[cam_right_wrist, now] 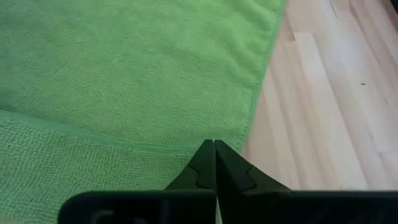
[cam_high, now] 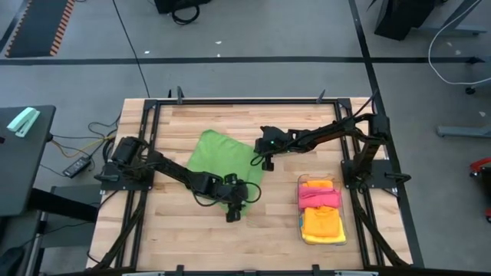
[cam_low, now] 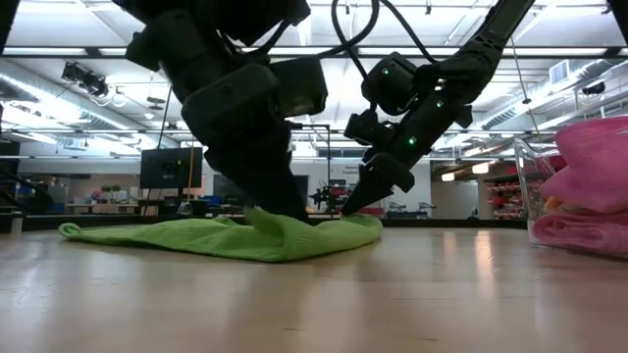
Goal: Fold microfiber towels
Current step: Fold the green towel
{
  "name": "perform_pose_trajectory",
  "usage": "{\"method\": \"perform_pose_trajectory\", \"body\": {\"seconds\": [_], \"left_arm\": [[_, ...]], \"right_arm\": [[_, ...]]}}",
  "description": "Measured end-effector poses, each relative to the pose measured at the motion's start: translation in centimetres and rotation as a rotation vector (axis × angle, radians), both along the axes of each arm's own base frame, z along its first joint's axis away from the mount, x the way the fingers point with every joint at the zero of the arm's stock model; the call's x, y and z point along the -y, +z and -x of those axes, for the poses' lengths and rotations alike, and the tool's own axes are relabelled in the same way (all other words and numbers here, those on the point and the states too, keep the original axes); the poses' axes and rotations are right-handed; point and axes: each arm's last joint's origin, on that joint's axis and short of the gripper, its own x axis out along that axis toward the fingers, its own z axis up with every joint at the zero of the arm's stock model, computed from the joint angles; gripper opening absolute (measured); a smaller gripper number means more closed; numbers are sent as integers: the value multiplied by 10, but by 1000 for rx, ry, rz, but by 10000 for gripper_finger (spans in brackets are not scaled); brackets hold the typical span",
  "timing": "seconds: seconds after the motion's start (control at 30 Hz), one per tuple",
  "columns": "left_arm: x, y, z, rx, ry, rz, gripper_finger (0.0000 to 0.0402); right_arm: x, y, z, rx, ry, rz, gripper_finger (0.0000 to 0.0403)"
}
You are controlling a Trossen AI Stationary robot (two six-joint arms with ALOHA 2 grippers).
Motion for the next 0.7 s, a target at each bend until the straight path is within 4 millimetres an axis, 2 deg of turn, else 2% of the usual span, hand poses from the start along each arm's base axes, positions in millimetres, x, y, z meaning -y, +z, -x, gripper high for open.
{"method": "perform_pose_trajectory", "body": {"seconds": [0.13,0.23,0.53,0.7], "left_arm": [[1,12,2,13,-21,-10,173],[6,24,6,38,-100,-64,163],[34,24,26,-14,-477,-407,145],[42,24,31,-19,-554,-605,150]], "right_arm": [[0,0,0,3,9,5,0],[0,1,-1,6,15,9,0],[-1,1,-1,7,38,2,0],[-1,1,-1,9,39,0,0]]}}
